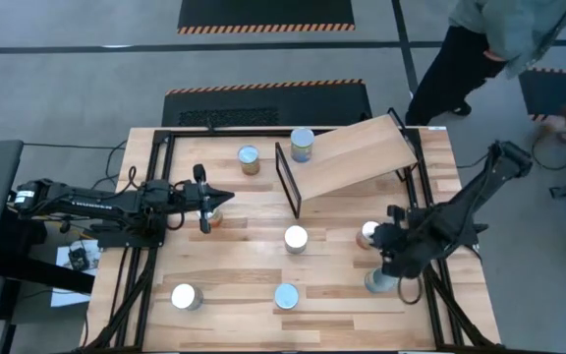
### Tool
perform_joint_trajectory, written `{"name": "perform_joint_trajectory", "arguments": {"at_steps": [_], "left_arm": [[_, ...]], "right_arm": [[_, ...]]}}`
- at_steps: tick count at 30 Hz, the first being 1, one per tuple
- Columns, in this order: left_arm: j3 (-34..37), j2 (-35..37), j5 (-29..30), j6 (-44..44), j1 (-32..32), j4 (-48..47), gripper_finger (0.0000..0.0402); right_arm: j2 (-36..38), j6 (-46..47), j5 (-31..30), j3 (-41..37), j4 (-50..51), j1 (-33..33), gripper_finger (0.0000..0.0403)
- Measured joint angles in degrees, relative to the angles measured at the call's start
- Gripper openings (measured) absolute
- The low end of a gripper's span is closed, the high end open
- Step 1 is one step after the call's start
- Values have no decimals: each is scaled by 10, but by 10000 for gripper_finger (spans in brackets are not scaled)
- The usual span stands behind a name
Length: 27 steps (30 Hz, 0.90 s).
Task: Pick and place cans onto a shelf
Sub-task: Put the right canned green beans on the shelf
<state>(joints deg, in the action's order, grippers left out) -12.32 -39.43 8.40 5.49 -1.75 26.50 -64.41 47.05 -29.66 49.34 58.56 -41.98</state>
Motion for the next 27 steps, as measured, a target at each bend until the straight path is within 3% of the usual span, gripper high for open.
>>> {"name": "perform_joint_trajectory", "arguments": {"at_steps": [5, 10, 15, 23, 27], "left_arm": [[0, 0, 0, 10, 0, 2, 0], [0, 0, 0, 20, 0, 5, 0], [0, 0, 0, 20, 0, 4, 0], [0, 0, 0, 19, 0, 2, 0], [0, 0, 0, 19, 0, 2, 0]], "right_arm": [[-77, 16, 32, 16, 36, 6, 168], [-119, 16, 45, 16, 65, 32, 165], [-134, -2, 54, 17, 78, 60, 127], [-131, -61, 66, 18, 69, 80, 20], [-132, -70, 82, 42, 74, 81, 12]]}}
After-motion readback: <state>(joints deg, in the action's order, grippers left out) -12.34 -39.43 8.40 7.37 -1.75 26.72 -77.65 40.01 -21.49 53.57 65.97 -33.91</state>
